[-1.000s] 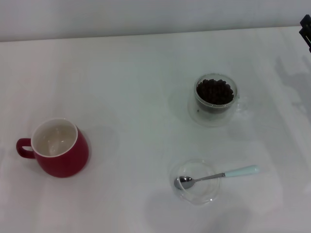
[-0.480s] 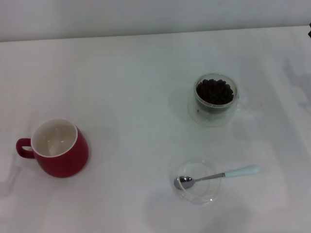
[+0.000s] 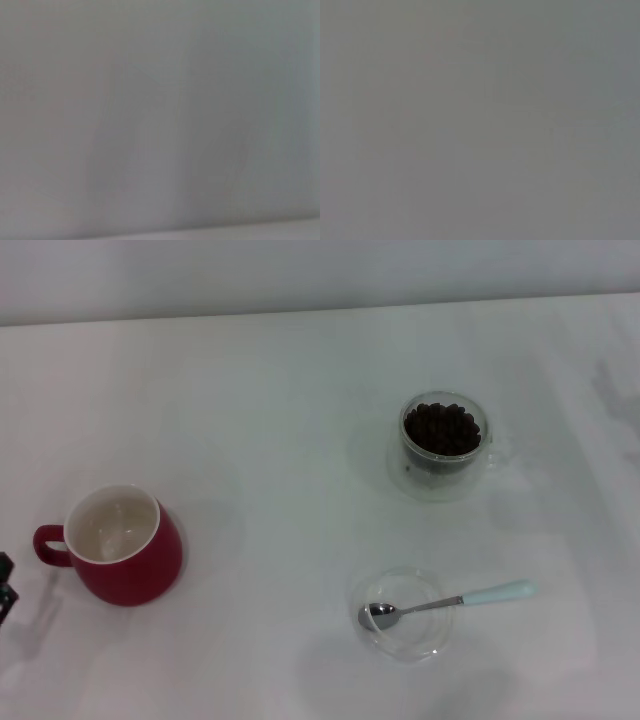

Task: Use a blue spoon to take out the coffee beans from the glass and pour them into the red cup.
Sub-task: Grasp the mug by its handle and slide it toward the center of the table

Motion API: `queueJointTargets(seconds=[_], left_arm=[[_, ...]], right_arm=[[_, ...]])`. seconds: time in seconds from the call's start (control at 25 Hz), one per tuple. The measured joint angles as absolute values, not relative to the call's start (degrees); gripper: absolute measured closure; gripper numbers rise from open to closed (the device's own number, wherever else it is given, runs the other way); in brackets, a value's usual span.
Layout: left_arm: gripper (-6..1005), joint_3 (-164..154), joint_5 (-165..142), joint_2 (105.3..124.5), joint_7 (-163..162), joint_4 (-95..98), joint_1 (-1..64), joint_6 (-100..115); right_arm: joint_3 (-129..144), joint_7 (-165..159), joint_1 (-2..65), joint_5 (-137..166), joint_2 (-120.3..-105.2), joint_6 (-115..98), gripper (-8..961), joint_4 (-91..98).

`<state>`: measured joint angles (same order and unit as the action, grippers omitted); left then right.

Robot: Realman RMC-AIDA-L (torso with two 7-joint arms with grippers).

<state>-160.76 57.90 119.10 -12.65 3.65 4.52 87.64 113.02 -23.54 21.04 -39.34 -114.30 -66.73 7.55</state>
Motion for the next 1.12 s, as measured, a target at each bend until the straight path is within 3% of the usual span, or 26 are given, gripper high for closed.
queueJointTargets(seconds=[1.12], left_arm=[[172, -160.8, 54.7, 119.01, -9.8, 2.3, 10.9, 75.7]], right_arm=[[113.3, -25.1, 20.8, -39.1, -114.69, -66.8, 83, 8.0]])
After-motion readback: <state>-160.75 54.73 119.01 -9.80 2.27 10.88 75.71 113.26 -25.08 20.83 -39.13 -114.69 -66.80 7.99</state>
